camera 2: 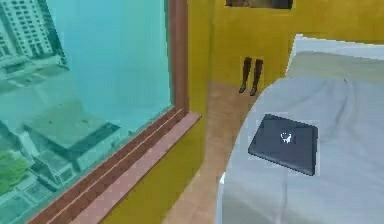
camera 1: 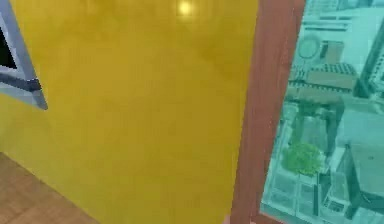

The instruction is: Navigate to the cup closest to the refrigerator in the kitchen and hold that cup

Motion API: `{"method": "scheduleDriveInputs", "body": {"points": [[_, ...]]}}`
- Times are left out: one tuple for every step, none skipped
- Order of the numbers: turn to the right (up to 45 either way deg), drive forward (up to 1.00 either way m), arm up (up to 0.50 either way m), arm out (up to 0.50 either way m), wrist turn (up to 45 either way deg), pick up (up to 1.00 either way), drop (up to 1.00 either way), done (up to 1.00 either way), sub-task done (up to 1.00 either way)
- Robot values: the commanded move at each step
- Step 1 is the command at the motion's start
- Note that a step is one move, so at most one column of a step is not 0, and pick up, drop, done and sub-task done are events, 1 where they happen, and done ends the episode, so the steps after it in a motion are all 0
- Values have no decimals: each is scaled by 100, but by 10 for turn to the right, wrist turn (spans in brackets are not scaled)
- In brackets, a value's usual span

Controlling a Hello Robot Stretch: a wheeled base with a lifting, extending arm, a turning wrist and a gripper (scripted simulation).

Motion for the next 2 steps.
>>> {"method": "scheduleDriveInputs", "body": {"points": [[-450,0,0,0,0,0,0,0,0],[-180,0,0,0,0,0,0,0,0]]}}
